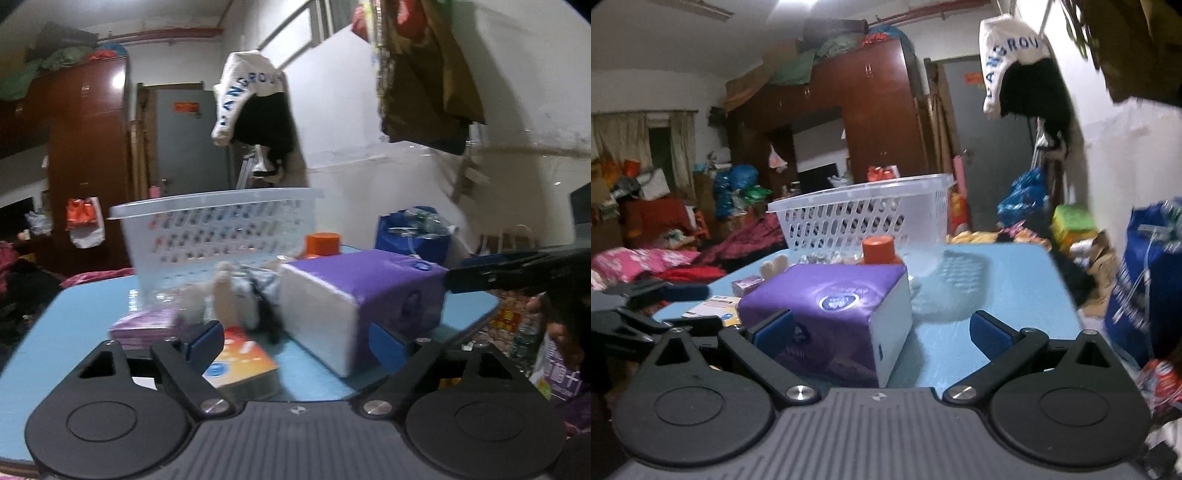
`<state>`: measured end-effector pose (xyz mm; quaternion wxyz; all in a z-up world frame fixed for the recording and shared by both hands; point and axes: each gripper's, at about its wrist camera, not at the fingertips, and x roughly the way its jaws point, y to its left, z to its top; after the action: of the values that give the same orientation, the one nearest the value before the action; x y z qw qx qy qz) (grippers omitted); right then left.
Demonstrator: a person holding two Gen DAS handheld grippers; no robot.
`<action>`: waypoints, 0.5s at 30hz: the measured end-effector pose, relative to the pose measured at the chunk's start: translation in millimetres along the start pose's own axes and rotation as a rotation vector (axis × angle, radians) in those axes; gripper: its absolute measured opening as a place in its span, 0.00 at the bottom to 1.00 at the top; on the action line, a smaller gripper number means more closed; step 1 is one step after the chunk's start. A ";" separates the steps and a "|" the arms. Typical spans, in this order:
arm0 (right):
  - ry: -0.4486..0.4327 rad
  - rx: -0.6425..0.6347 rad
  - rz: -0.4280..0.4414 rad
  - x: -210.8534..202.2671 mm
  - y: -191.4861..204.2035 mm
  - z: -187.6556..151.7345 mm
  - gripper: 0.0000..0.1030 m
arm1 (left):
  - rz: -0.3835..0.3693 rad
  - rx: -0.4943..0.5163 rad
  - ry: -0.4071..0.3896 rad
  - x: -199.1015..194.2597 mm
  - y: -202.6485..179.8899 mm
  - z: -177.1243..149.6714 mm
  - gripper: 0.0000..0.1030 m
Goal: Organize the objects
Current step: 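Close both grippers on the ends of the purple tissue pack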
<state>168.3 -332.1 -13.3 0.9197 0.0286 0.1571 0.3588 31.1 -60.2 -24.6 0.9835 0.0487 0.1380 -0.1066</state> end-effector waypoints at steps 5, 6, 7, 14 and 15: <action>0.003 -0.040 0.035 0.7 4.4 -4.3 0.86 | -0.039 0.036 -0.007 9.0 -10.5 -0.9 0.70; 0.006 -0.047 0.048 1.2 5.2 -4.9 0.84 | -0.048 0.035 -0.003 10.7 -10.4 -1.7 0.67; 0.009 -0.051 0.057 1.9 5.0 -5.5 0.82 | -0.060 0.030 -0.004 12.4 -9.8 -2.9 0.65; 0.020 -0.052 0.152 11.1 -1.9 -2.8 0.70 | -0.139 0.007 -0.022 22.7 -3.6 -5.3 0.55; 0.021 -0.049 0.162 11.6 -3.6 -3.3 0.70 | -0.144 0.013 -0.027 23.0 -5.3 -5.0 0.54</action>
<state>177.6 -327.2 -20.1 0.8864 0.0152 0.1551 0.4359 50.2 -69.3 -36.2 0.9747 0.0435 0.1270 -0.1788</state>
